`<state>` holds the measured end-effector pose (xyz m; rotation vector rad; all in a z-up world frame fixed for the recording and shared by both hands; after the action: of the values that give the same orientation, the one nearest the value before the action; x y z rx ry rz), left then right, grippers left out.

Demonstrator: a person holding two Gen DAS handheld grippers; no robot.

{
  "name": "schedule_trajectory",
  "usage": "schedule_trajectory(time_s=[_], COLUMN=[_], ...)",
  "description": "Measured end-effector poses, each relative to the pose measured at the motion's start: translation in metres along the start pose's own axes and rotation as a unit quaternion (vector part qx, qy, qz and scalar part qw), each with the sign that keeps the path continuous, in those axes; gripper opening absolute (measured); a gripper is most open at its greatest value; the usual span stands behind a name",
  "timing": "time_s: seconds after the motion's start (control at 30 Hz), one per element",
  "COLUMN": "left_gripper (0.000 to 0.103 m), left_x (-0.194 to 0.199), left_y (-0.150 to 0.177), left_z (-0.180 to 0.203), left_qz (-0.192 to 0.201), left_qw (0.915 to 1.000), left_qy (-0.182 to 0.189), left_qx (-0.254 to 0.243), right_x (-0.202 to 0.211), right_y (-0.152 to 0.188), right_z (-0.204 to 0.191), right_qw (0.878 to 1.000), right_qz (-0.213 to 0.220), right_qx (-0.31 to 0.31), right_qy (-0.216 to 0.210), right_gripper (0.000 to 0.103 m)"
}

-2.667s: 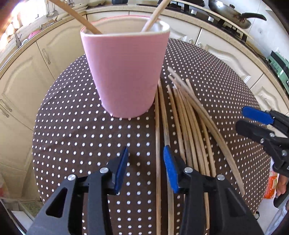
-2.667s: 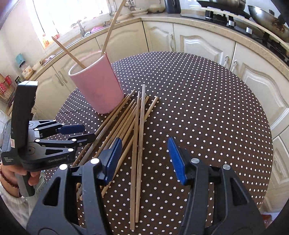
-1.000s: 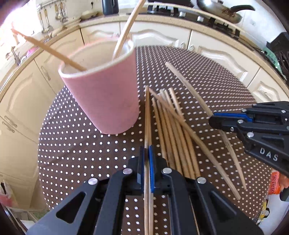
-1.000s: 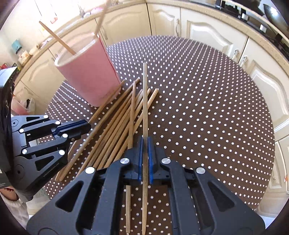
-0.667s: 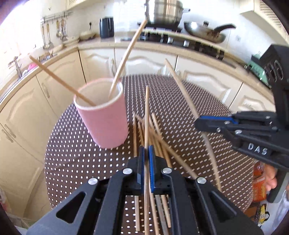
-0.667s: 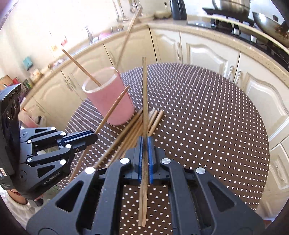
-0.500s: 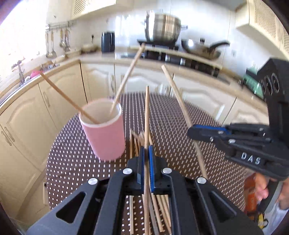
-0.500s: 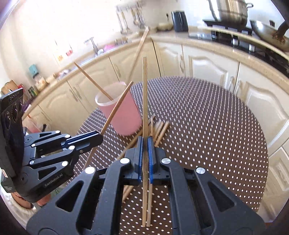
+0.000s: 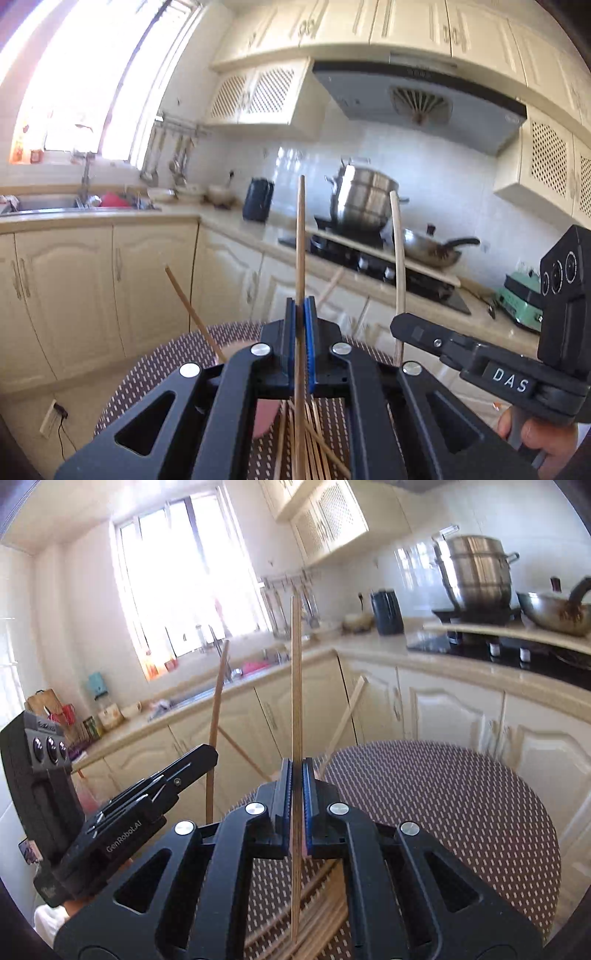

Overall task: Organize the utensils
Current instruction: 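Lower the chopstick into the pink cup and open the right tool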

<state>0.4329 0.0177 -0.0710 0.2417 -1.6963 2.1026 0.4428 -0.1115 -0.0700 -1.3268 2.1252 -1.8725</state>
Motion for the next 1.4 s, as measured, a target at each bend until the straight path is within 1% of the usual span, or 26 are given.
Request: schedule_trajectory(time_s=[0.13,0.23,0.4,0.6,0.73,0.8,1.0,1.23,1.4], left_gripper=[0.005,0.005,0.005,0.005,0.005,0.005,0.005,0.005,0.005], left_x=[-0.002,-0.01,-0.035,-0.056,-0.071,-0.076,-0.087,-0.089,-0.079], left_y=[-0.018,-0.029,-0.038,-0.045,-0.044,-0.041,-0.025,-0.009,0.002], left_z=[-0.005,-0.006,-0.011,-0.025,-0.038,-0.043,-0.045,-0.048,-0.046], left_qz=[0.055,0.077,0.087,0.101,0.096,0.094,0.084,0.063,0.051], left_qw=[0.9984,0.9968,0.9955,0.9938,0.9935,0.9933,0.9937,0.9954,0.9962], left_qy=[-0.013,-0.022,-0.039,-0.045,-0.047,-0.051,-0.07,-0.067,-0.069], left_qx=[0.004,0.003,-0.003,0.016,0.04,0.045,0.026,0.027,0.014], right_x=[-0.008,-0.018,-0.036,-0.051,-0.062,-0.069,-0.085,-0.088,-0.083], right_y=[-0.016,-0.029,-0.045,-0.055,-0.056,-0.056,-0.046,-0.029,-0.019], right_z=[-0.009,-0.013,-0.014,-0.015,-0.014,-0.013,-0.004,0.0,0.0], right_qw=[0.999,0.998,0.997,0.995,0.993,0.993,0.995,0.996,0.997], right_qz=[0.038,0.058,0.077,0.099,0.11,0.11,0.1,0.08,0.069], right_qx=[0.01,0.017,0.025,0.032,0.031,0.031,0.029,0.033,0.035], right_qy=[0.006,0.004,-0.002,-0.005,-0.003,-0.002,0.003,0.009,0.012], right_gripper=[0.006,0.006,0.006,0.006,0.006,0.006,0.006,0.006,0.006])
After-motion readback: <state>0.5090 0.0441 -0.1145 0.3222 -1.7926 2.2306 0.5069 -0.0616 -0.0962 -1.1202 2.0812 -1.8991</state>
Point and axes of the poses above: each gripper's, at about its wrist camera, not at the fingertips, and x roughly against the way its jaws point, z to its right, y to its underside, the point moved 5 cm from there along -x, roughly the way its jaws point, and after that the axes turned 12 degrees about -z, right-handed, at the moved point
